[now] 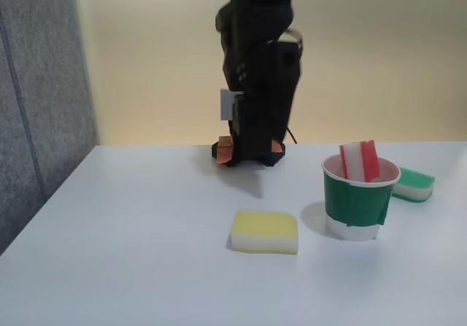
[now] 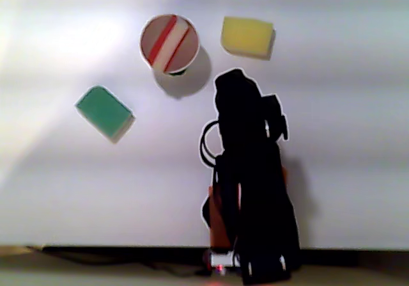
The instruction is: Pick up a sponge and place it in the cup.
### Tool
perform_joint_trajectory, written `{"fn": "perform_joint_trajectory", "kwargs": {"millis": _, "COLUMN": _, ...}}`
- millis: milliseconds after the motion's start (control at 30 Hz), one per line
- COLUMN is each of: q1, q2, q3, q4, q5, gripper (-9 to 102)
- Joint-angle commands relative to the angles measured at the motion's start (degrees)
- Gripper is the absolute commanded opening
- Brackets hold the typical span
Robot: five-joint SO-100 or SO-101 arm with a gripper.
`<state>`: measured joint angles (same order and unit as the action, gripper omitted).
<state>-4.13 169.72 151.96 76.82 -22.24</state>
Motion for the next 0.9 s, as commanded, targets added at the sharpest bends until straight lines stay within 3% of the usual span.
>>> {"fn": "perform_joint_trajectory", "kwargs": {"millis": 0, "q1": 0.79, "q2": 7.12, "q3": 4.48, "q4": 0.62, "q5": -0.53, "gripper": 0}}
{"fn": "perform_joint_trajectory", "kwargs": {"millis": 167, "q1": 2.2, "q2": 16.96, "q3": 11.87, "q4": 2.46, "q5": -0.88, "gripper": 0}}
{"fn": "perform_joint_trajectory", "kwargs": {"millis": 600, "q1": 6.5, "q2": 17.05, "q3": 21.88, "q4": -6.68, "q5": -0.62, "gripper": 0}}
{"fn": "perform_joint_trajectory", "kwargs": {"millis": 867, "q1": 8.7, "q2": 17.23, "q3": 25.22, "q4": -5.71, "q5": 2.55, "gripper": 0}}
